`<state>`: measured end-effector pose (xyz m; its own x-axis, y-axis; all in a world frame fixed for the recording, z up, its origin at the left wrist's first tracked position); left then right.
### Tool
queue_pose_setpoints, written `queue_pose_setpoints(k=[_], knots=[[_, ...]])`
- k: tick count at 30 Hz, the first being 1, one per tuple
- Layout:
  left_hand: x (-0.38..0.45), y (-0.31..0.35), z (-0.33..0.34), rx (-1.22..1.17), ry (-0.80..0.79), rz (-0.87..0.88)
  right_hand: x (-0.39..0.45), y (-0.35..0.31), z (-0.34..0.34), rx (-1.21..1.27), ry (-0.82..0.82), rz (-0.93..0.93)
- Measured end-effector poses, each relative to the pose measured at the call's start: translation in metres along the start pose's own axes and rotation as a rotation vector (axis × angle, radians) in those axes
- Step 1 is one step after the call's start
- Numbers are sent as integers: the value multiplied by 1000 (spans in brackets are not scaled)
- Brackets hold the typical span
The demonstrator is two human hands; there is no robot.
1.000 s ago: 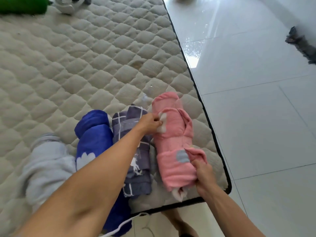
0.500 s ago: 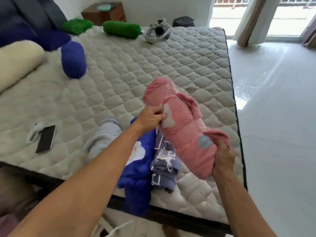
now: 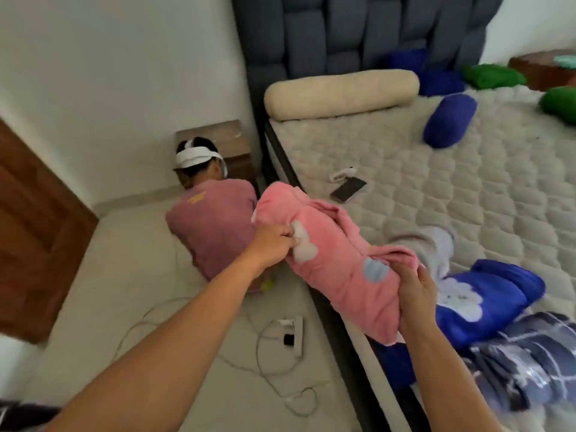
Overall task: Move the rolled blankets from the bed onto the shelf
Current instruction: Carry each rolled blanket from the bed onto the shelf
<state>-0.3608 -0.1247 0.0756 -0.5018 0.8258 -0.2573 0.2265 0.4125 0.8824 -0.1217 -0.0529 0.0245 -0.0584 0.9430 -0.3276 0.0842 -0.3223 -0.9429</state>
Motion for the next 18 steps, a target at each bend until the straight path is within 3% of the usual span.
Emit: queue_pose_setpoints(k=[9, 18], knots=[[-206, -147, -191, -120, 785, -218, -170, 47, 204, -230, -626, -20], [-388, -220, -290, -233, 1327, -360, -340, 76, 333, -290, -1196, -55]])
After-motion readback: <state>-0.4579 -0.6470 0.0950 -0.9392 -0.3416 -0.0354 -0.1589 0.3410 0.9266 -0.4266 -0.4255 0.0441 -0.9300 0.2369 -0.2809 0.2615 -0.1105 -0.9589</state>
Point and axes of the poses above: each hand's wrist, its own x-axis towards the middle knuckle, its own z-axis out of the palm, y = z × x, the point moved 1 cm from there along x, towards the middle knuckle, and after that the axes turned 11 degrees about -x, right-handed, at the moved point
